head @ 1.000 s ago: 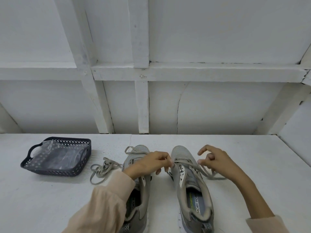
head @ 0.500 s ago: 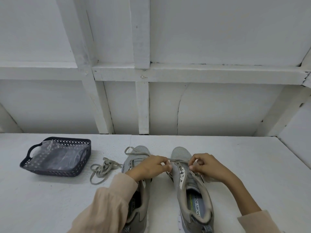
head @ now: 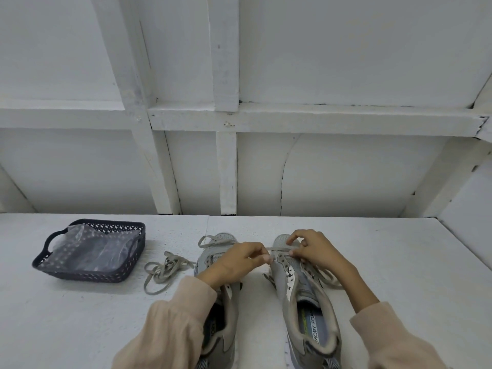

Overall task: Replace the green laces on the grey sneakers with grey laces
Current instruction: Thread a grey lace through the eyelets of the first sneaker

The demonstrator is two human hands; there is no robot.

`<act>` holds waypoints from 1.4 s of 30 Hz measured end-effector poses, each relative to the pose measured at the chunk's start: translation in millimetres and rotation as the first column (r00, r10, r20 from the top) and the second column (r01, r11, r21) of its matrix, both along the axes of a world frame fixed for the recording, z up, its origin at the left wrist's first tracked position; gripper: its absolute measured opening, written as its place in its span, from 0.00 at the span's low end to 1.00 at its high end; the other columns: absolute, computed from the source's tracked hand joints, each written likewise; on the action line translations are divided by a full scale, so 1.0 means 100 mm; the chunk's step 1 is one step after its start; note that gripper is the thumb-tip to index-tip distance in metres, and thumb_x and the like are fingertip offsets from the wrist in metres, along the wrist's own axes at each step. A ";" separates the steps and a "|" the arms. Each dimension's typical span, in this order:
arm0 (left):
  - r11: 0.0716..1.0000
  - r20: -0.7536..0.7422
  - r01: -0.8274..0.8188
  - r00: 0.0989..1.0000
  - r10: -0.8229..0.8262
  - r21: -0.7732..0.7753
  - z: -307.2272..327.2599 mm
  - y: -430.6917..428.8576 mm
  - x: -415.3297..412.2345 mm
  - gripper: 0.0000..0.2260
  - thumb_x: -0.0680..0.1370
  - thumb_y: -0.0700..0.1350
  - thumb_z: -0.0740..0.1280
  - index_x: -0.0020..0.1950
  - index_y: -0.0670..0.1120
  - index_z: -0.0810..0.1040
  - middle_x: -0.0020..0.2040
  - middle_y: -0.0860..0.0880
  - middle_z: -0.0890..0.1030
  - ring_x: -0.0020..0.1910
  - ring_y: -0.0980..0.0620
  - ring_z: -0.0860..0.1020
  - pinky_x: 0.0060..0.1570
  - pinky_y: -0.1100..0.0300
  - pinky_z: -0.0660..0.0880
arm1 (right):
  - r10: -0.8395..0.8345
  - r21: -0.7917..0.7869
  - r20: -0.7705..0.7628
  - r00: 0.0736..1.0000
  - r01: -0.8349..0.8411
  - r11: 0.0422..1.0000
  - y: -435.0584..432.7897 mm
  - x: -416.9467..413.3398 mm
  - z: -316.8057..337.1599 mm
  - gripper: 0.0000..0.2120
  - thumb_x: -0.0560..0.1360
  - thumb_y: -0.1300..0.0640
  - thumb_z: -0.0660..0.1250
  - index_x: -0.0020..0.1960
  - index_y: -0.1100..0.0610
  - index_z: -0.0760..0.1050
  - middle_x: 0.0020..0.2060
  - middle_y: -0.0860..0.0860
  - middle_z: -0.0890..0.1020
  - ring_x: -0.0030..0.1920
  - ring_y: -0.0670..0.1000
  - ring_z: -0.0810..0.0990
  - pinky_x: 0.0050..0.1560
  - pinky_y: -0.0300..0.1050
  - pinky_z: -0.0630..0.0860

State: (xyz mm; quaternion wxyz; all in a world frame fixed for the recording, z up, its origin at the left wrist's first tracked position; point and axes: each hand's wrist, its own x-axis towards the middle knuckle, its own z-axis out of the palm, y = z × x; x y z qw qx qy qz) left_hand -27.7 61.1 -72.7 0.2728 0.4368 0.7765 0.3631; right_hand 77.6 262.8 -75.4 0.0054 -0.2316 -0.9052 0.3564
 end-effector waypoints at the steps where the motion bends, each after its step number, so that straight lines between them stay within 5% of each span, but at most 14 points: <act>1: 1.000 -0.003 0.013 1.000 -0.013 0.001 0.01 -0.01 0.00 0.09 0.81 0.45 0.64 0.53 0.42 0.81 0.45 0.55 0.81 0.42 0.64 0.76 0.52 0.63 0.73 | -0.005 -0.003 0.010 1.000 0.005 1.000 0.01 -0.02 0.00 0.06 0.72 0.60 0.73 0.46 0.52 0.79 0.24 0.48 0.78 0.26 0.45 0.76 0.35 0.40 0.70; 3: 0.999 0.008 0.042 0.999 -0.042 0.018 0.01 -0.01 0.01 0.08 0.81 0.40 0.63 0.54 0.40 0.80 0.45 0.52 0.83 0.40 0.66 0.76 0.48 0.68 0.73 | 0.010 -0.014 0.049 0.999 -0.009 1.000 0.04 -0.04 0.02 0.04 0.71 0.61 0.73 0.41 0.55 0.80 0.22 0.47 0.77 0.24 0.43 0.75 0.32 0.38 0.69; 8: 0.998 0.035 0.065 0.997 -0.065 0.026 -0.04 0.02 0.00 0.06 0.81 0.41 0.63 0.51 0.43 0.79 0.46 0.45 0.86 0.42 0.55 0.80 0.53 0.54 0.77 | 0.029 -0.016 0.046 0.999 -0.028 0.999 0.09 -0.09 0.11 0.07 0.73 0.62 0.70 0.38 0.54 0.78 0.23 0.48 0.77 0.24 0.45 0.74 0.30 0.39 0.70; 10: 0.997 0.025 0.071 0.997 -0.072 0.030 -0.04 0.03 0.00 0.06 0.81 0.41 0.63 0.50 0.45 0.79 0.46 0.46 0.86 0.42 0.55 0.80 0.53 0.55 0.76 | -0.127 -0.025 -0.160 0.979 0.125 0.992 0.15 -0.15 0.14 0.08 0.75 0.61 0.69 0.38 0.51 0.77 0.26 0.49 0.77 0.27 0.47 0.74 0.33 0.44 0.71; 13: 0.997 0.007 0.051 0.999 -0.052 0.055 -0.02 0.03 0.00 0.06 0.82 0.39 0.61 0.50 0.46 0.78 0.45 0.46 0.86 0.42 0.55 0.81 0.51 0.59 0.76 | -0.410 -0.125 -0.556 0.723 0.415 0.901 0.25 -0.22 0.22 0.05 0.77 0.59 0.68 0.42 0.53 0.76 0.31 0.51 0.78 0.31 0.50 0.75 0.35 0.49 0.75; 15: 0.996 0.005 0.019 1.000 -0.020 0.091 0.00 0.04 -0.01 0.09 0.82 0.37 0.59 0.52 0.46 0.78 0.43 0.47 0.85 0.40 0.55 0.81 0.50 0.60 0.76 | -0.420 -0.088 -0.631 0.652 0.478 0.874 0.30 -0.21 0.26 0.02 0.77 0.57 0.69 0.46 0.56 0.77 0.33 0.51 0.79 0.34 0.51 0.77 0.36 0.49 0.76; 18: 0.988 0.047 -0.067 0.997 0.062 0.136 0.00 0.07 -0.05 0.15 0.82 0.33 0.54 0.57 0.45 0.78 0.41 0.50 0.82 0.35 0.54 0.79 0.41 0.62 0.75 | -0.382 -0.047 -0.516 0.767 0.420 0.906 0.32 -0.14 0.22 0.09 0.75 0.56 0.72 0.52 0.56 0.75 0.32 0.51 0.81 0.35 0.52 0.80 0.36 0.47 0.75; 20: 0.983 0.072 -0.123 0.991 0.114 0.139 0.01 0.12 -0.07 0.14 0.81 0.34 0.56 0.54 0.46 0.79 0.41 0.51 0.80 0.32 0.54 0.75 0.37 0.63 0.72 | -0.375 -0.071 -0.430 0.822 0.383 0.921 0.31 -0.06 0.17 0.10 0.72 0.56 0.75 0.46 0.58 0.75 0.31 0.51 0.82 0.31 0.49 0.79 0.33 0.43 0.73; 23: 0.988 0.037 -0.128 0.991 0.125 0.092 0.00 0.18 -0.08 0.06 0.80 0.46 0.65 0.48 0.49 0.81 0.43 0.52 0.81 0.37 0.56 0.74 0.41 0.62 0.70 | -0.331 -0.176 -0.315 0.890 0.288 0.941 0.24 0.08 0.12 0.07 0.70 0.63 0.76 0.39 0.62 0.78 0.26 0.52 0.81 0.23 0.49 0.76 0.24 0.37 0.71; 26: 0.992 -0.034 -0.110 0.993 0.112 0.058 -0.03 0.23 -0.07 0.10 0.78 0.53 0.68 0.48 0.48 0.83 0.42 0.53 0.81 0.38 0.59 0.74 0.41 0.63 0.69 | -0.294 -0.344 -0.195 0.936 0.215 0.914 0.21 0.22 0.05 0.03 0.72 0.70 0.71 0.44 0.68 0.79 0.27 0.54 0.82 0.25 0.51 0.79 0.29 0.42 0.79; 29: 0.991 -0.092 -0.128 0.987 0.132 0.049 -0.04 0.27 -0.08 0.07 0.77 0.54 0.68 0.44 0.53 0.82 0.40 0.49 0.82 0.36 0.56 0.75 0.41 0.59 0.71 | -0.245 -0.421 -0.154 0.957 0.161 0.893 0.21 0.30 0.03 0.04 0.73 0.73 0.68 0.48 0.69 0.78 0.30 0.57 0.83 0.31 0.54 0.83 0.35 0.44 0.82; 34: 0.997 -0.037 -0.072 0.997 0.071 -0.026 -0.04 0.28 -0.04 0.09 0.80 0.42 0.61 0.53 0.51 0.79 0.36 0.55 0.84 0.26 0.56 0.76 0.40 0.60 0.74 | -0.202 -0.262 -0.177 0.963 0.152 0.953 0.19 0.37 0.01 0.03 0.71 0.69 0.72 0.44 0.64 0.82 0.32 0.54 0.82 0.27 0.49 0.80 0.27 0.39 0.75; 38: 0.993 0.001 -0.030 1.000 0.031 -0.114 -0.08 0.26 -0.02 0.19 0.77 0.35 0.57 0.60 0.54 0.76 0.42 0.54 0.84 0.31 0.54 0.81 0.35 0.63 0.75 | -0.216 -0.242 -0.182 0.959 0.170 0.955 0.15 0.38 -0.03 0.03 0.69 0.69 0.74 0.43 0.64 0.82 0.30 0.59 0.80 0.25 0.50 0.76 0.26 0.38 0.74; 42: 0.997 -0.038 -0.008 0.999 0.004 -0.083 -0.10 0.23 0.01 0.13 0.78 0.42 0.66 0.63 0.51 0.77 0.44 0.51 0.80 0.38 0.52 0.82 0.33 0.64 0.78 | -0.234 -0.241 -0.166 0.958 0.191 0.951 0.13 0.36 -0.05 0.06 0.67 0.68 0.77 0.39 0.66 0.80 0.28 0.58 0.82 0.25 0.50 0.79 0.27 0.38 0.76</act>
